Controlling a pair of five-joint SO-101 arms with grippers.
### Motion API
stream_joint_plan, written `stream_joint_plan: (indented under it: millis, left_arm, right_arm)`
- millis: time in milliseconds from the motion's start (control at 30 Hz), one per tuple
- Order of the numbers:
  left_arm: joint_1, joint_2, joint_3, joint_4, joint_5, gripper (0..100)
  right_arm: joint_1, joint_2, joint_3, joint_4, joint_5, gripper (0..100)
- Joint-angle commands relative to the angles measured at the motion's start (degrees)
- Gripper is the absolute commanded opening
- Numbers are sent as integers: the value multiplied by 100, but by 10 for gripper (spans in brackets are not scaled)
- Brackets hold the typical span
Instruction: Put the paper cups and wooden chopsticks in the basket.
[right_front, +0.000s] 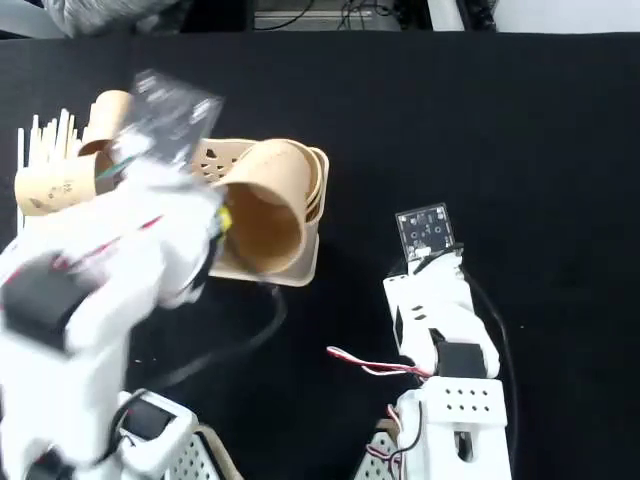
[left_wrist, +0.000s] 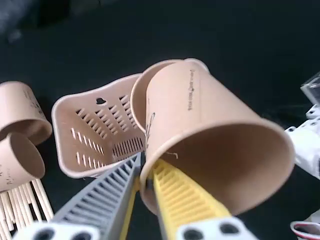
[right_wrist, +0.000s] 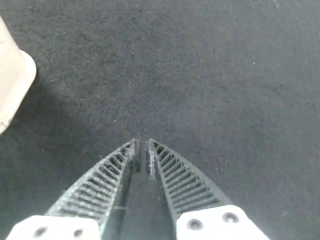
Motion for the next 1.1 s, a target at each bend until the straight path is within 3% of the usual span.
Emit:
stream_joint_plan:
  millis: [0, 267, 500, 567, 733, 867, 1067]
  left_arm:
    - [57, 246, -321, 26, -26, 28]
    - [22, 958, -620, 9, -26, 30]
    - [-673, 1503, -1393, 18, 44, 30]
    - [-769, 1521, -1429, 26, 185, 66]
    - [-593, 1521, -1446, 26, 826, 282]
    - [-189, 1512, -1596, 18, 1090, 295]
    - [-136, 1574, -2316, 9, 1732, 298]
  right_arm:
    - [44, -13, -31, -114, 44, 43]
    - [44, -13, -31, -114, 44, 43]
    - [44, -13, -31, -114, 44, 43]
    - [44, -13, -31, -114, 44, 43]
    - [44, -13, -31, -114, 44, 43]
    - [44, -13, -31, -114, 44, 43]
    - [35, -13, -31, -114, 53, 43]
